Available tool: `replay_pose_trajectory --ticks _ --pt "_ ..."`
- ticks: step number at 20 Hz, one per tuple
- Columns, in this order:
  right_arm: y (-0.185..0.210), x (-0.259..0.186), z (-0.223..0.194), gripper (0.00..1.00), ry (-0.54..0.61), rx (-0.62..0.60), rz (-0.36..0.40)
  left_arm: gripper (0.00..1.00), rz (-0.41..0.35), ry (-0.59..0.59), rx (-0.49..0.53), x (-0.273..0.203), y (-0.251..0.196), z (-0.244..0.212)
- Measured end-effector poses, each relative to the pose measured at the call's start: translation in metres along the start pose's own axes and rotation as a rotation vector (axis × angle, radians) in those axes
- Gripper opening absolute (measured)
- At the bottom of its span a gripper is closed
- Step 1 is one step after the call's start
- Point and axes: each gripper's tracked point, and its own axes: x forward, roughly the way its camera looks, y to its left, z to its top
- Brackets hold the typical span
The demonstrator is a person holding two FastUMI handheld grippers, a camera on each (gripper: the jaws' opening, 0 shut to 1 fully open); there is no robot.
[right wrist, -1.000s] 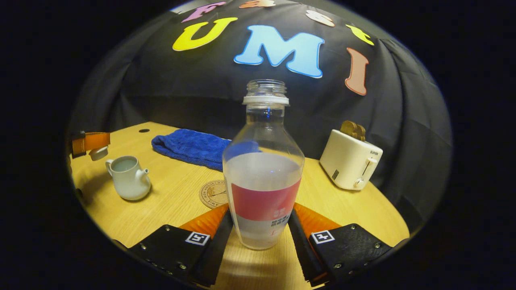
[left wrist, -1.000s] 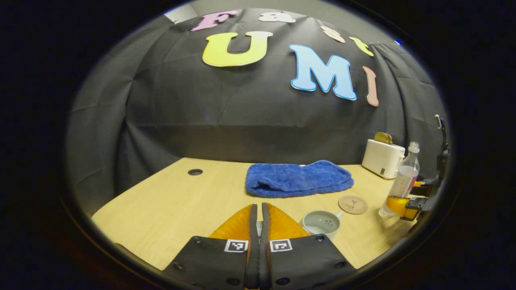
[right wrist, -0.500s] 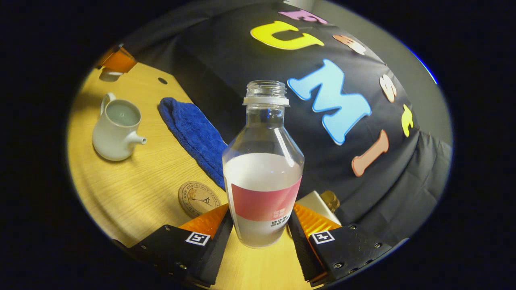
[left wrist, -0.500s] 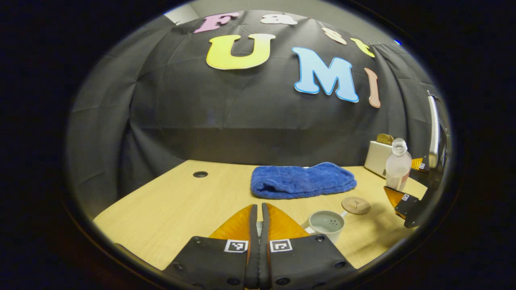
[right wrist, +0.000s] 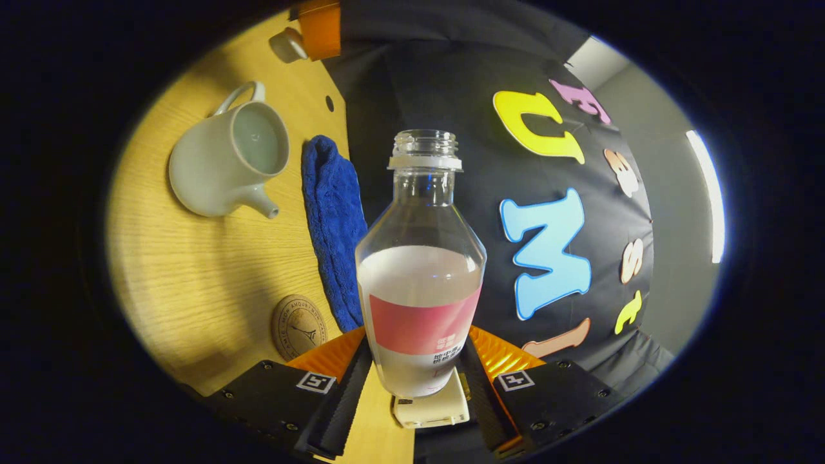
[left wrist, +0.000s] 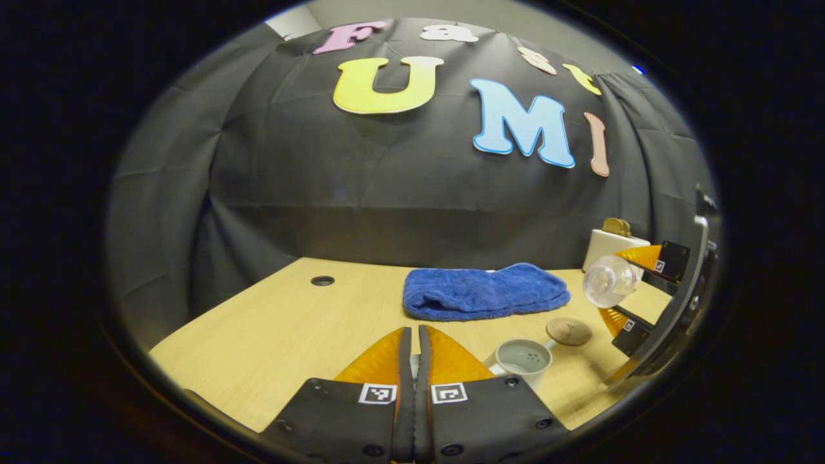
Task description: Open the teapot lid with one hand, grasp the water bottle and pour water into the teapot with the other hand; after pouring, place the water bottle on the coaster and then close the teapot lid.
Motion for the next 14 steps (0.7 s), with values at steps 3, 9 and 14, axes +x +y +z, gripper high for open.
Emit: replay_pose_trajectory --ticks 3,9,14 --pt "0.001 -0.001 0.005 0.76 -0.013 -0.067 -0.008 0.07 0.002 -0.001 -0.004 0.000 0.001 0.001" --pt "-0.001 0.009 0.018 0.76 -0.049 -0.211 -0.049 0.07 0.002 -0.002 -0.011 -0.002 0.003 0.002" --pt "-0.004 0.012 0.021 0.76 -0.075 -0.304 -0.098 0.07 0.000 0.000 -0.014 -0.002 0.003 0.000"
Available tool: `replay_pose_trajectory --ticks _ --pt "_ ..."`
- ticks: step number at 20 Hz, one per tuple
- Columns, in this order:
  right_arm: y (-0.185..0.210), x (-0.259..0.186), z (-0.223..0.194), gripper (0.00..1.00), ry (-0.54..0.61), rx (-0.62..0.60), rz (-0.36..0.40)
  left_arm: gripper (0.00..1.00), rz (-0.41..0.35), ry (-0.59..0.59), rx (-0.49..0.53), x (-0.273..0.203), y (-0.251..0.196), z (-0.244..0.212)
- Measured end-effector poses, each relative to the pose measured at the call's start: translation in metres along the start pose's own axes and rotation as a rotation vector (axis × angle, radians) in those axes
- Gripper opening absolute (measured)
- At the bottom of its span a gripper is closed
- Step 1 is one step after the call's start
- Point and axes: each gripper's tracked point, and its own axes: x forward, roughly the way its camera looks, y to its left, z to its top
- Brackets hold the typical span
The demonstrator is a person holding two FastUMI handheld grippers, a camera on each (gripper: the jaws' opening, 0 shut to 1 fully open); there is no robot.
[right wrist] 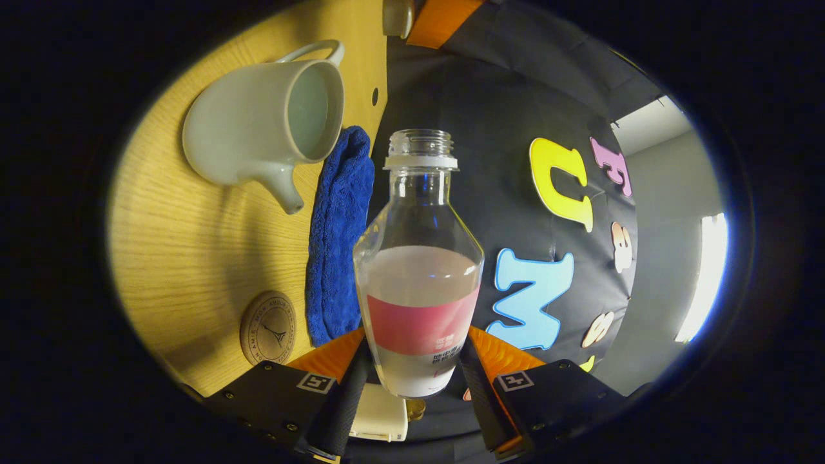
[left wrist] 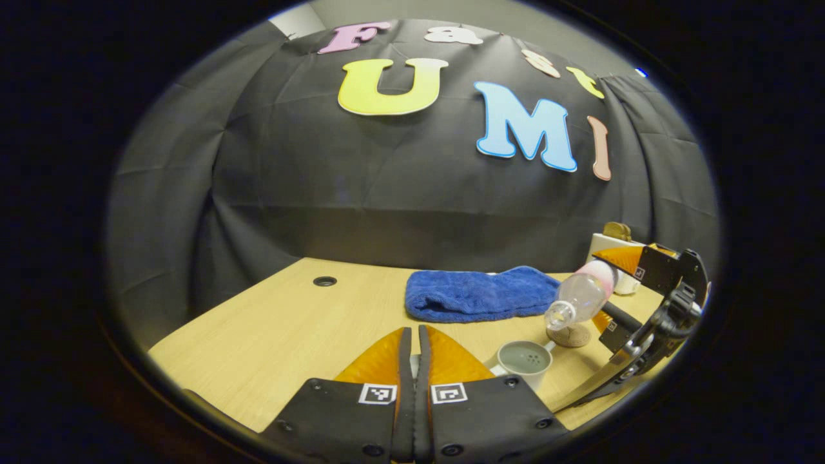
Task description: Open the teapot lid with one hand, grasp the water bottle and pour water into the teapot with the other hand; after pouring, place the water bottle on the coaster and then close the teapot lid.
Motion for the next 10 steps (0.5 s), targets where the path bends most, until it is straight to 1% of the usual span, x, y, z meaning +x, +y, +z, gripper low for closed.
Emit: replay_pose_trajectory --ticks 3,10 --pt "-0.0012 0.0017 0.0032 0.76 -0.023 -0.053 -0.028 0.06 -0.001 0.002 -0.001 0.0005 -0.0007 0.0000" --pt "-0.0044 0.0050 0.0022 0.76 -0.040 -0.095 -0.069 0.05 -0.009 0.008 0.000 0.0004 -0.0020 -0.0019"
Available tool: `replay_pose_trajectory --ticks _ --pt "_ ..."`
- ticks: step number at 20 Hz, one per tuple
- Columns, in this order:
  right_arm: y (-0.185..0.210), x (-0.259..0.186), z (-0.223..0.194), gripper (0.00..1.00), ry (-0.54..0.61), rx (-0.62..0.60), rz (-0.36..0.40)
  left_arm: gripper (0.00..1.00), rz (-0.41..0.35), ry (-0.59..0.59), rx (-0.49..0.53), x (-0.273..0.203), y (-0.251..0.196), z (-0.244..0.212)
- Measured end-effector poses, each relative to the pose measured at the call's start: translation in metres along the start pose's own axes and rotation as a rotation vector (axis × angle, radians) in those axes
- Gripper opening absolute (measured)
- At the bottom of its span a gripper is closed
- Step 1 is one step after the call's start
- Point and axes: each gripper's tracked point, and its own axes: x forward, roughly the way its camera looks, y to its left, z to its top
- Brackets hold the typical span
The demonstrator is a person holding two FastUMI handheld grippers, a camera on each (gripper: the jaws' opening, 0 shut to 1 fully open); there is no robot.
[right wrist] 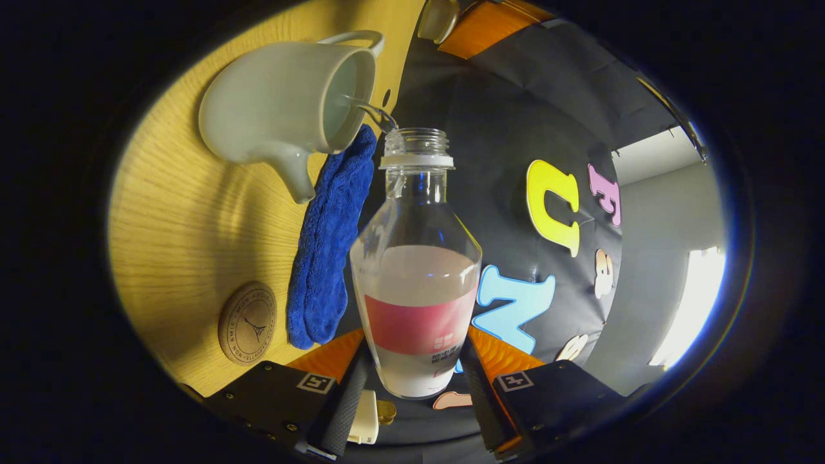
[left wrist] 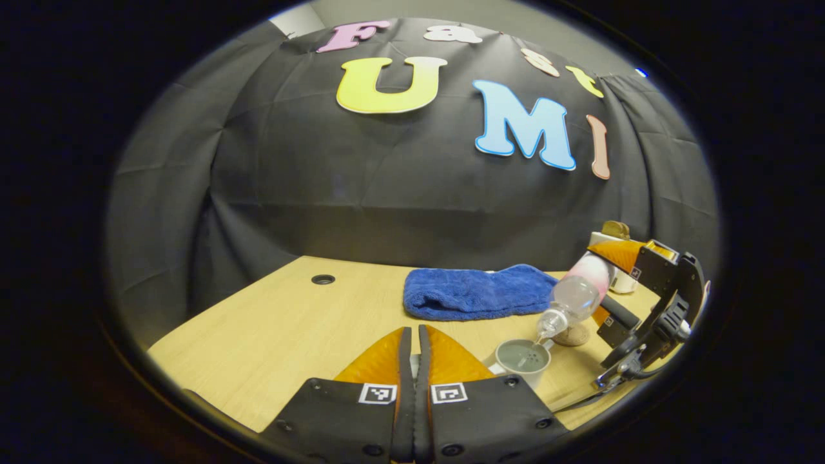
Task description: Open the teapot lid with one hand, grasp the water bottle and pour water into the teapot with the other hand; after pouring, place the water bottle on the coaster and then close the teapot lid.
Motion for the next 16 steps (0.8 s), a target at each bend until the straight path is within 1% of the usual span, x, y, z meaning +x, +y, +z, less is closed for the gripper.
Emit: replay_pose_trajectory --ticks 10,13,16 --pt "-0.008 0.000 0.004 0.76 -0.044 -0.063 -0.077 0.06 -0.003 0.005 0.006 -0.001 -0.001 -0.001" --pt "-0.009 0.000 0.005 0.76 -0.045 -0.072 -0.084 0.06 -0.002 0.008 0.005 -0.001 0.000 -0.001" --pt "-0.012 0.000 0.005 0.76 -0.047 -0.092 -0.107 0.06 -0.001 0.006 0.003 0.000 0.001 -0.001"
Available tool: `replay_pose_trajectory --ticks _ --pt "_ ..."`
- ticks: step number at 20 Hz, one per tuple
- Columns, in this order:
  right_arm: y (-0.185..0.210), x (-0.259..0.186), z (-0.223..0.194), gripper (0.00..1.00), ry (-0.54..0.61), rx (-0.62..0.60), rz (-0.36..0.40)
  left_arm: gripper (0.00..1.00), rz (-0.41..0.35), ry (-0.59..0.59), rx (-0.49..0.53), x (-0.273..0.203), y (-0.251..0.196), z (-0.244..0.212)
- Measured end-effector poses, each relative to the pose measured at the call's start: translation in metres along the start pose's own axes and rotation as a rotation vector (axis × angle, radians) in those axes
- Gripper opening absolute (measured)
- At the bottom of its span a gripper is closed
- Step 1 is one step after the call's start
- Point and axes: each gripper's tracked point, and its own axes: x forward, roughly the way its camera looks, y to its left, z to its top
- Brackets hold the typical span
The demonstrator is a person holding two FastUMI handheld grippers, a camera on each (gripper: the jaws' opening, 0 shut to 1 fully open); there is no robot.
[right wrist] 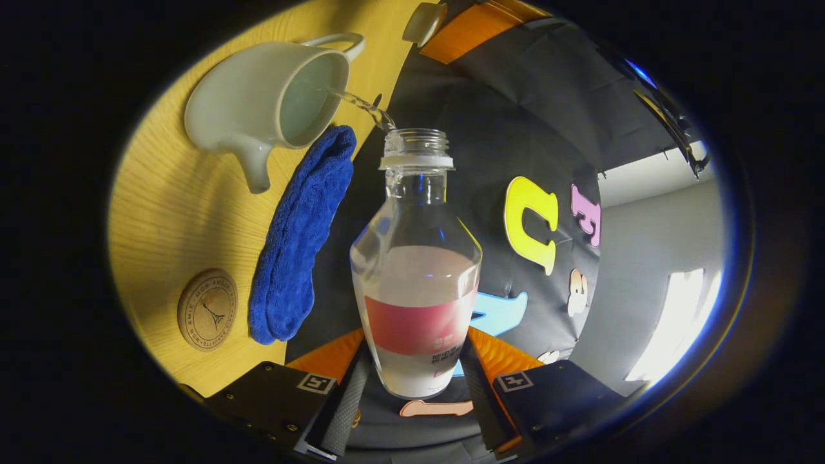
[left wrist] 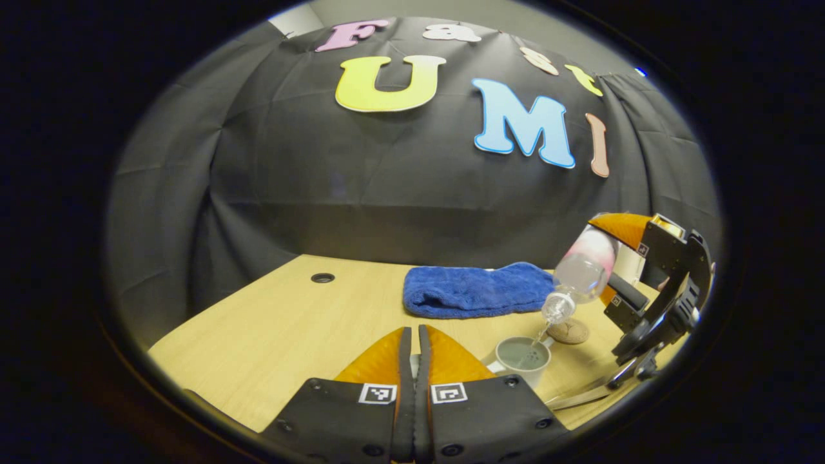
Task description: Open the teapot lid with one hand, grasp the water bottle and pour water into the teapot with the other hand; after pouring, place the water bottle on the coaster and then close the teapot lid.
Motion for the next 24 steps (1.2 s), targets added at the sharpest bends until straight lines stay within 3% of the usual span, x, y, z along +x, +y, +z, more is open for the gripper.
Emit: replay_pose_trajectory --ticks 24 --pt "-0.018 0.007 0.002 0.76 -0.076 -0.142 -0.074 0.05 -0.010 0.005 -0.003 -0.001 -0.001 -0.001"
